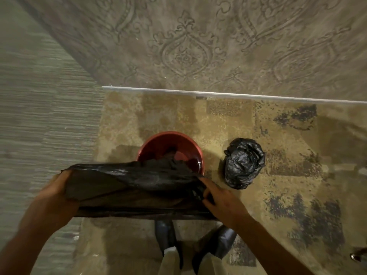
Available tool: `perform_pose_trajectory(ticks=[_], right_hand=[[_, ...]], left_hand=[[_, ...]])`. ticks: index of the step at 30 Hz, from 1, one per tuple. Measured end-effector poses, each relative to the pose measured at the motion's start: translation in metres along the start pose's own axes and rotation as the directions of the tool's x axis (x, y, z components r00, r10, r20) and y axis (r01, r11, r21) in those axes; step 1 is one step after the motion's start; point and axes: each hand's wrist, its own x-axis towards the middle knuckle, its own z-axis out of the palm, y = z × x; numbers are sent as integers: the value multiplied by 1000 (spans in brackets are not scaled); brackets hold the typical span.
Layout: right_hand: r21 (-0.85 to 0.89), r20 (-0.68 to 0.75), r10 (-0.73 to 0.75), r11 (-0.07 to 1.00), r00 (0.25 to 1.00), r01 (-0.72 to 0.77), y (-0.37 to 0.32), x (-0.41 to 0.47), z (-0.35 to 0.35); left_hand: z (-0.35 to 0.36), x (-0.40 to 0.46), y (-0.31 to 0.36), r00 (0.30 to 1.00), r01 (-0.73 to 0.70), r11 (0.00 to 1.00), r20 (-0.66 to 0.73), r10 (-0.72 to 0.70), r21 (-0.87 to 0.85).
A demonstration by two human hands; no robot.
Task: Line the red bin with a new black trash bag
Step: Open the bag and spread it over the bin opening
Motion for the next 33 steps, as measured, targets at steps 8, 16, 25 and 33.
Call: perform_pose_trajectory(ticks=[8, 16, 25, 33], right_hand=[[-139, -229, -44, 990, 973, 12, 19, 29, -24], [-237, -227, 75, 963, 971, -130, 45, 46, -28], [-321, -113, 157, 929, 981, -186, 53, 83, -19], [-218, 92, 250, 950, 964, -225, 83, 116, -7]], left_hand=[[9, 20, 38, 926, -350, 937, -155, 343, -16], [36, 55, 79, 943, -296, 920, -235, 238, -257], [69, 98, 89, 972, -151, 933, -222, 80, -326], [131, 114, 55, 952, 38, 992, 306, -1, -116]])
